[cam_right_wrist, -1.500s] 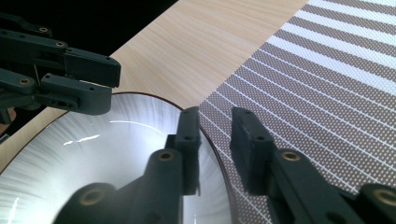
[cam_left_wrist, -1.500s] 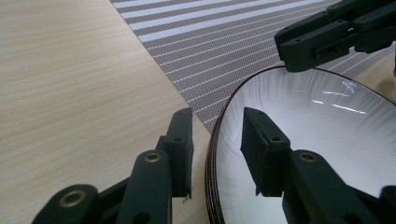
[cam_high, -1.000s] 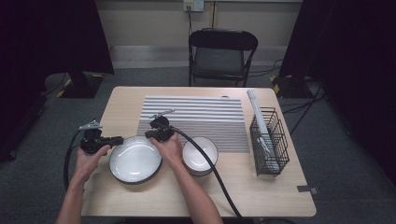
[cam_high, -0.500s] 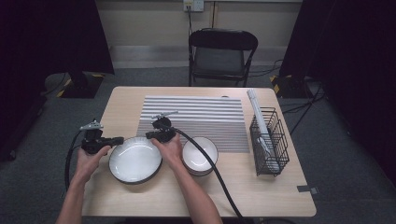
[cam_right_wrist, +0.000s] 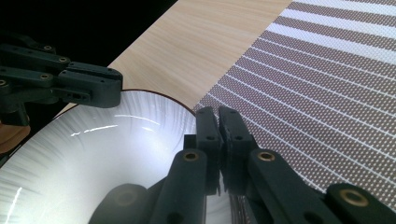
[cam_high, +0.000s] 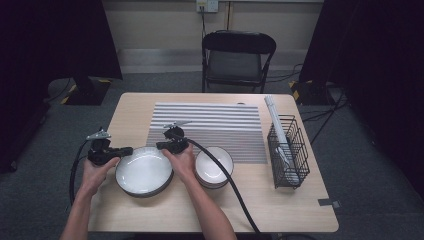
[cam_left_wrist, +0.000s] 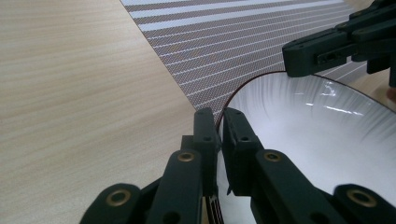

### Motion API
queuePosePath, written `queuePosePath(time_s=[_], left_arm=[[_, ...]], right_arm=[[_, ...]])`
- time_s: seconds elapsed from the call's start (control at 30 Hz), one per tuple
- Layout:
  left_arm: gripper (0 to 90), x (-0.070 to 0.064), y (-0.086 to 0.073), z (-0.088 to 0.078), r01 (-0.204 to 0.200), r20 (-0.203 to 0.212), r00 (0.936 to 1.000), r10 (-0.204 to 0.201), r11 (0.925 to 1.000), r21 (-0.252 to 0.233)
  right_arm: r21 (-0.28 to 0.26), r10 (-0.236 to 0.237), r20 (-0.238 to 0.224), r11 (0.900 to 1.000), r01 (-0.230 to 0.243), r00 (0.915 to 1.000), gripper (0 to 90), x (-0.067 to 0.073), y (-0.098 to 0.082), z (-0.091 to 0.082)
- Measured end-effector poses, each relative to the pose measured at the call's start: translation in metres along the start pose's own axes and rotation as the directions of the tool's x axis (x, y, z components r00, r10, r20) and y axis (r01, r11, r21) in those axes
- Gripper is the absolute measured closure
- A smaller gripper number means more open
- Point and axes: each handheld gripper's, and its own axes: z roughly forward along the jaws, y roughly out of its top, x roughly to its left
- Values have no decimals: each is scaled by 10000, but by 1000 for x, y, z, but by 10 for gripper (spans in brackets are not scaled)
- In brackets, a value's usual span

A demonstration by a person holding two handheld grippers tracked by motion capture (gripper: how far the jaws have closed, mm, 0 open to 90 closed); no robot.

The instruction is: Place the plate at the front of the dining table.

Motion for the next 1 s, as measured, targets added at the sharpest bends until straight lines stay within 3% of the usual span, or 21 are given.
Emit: queuePosePath(time_s=[0.23, 0.43, 0.5, 0.53, 0.63, 0.97, 1.0], left_arm=[[851, 3, -1, 0, 290, 177, 9994, -287, 9994, -195], [851, 2, -1, 0, 191, 177, 9997, -189, 9997, -145], [831, 3, -1, 0, 319, 274, 9991, -312, 9992, -232], [827, 2, -1, 1, 194, 175, 9997, -192, 9997, -121], [809, 1, -1, 2, 135, 56, 9999, -134, 9999, -50], [853, 2, -1, 0, 123, 128, 9998, -121, 9998, -140], [856, 2, -1, 0, 136, 266, 9996, -129, 9996, -249]], right_arm=[[-63, 149, -16, 9999, -150, 9999, 883, -1, -1, 0], [-83, 55, -73, 9999, -56, 10000, 883, 0, -1, 1], [-63, 259, -142, 9996, -260, 9996, 882, -1, -1, 1], [-82, 71, -65, 9999, -71, 10000, 883, 0, -2, 1], [-70, 143, -127, 9999, -144, 9998, 883, 0, -2, 1], [-85, 167, -89, 9998, -167, 9998, 883, 1, -2, 0], [18, -145, -143, 9999, 145, 9998, 875, 1, -1, 0]])
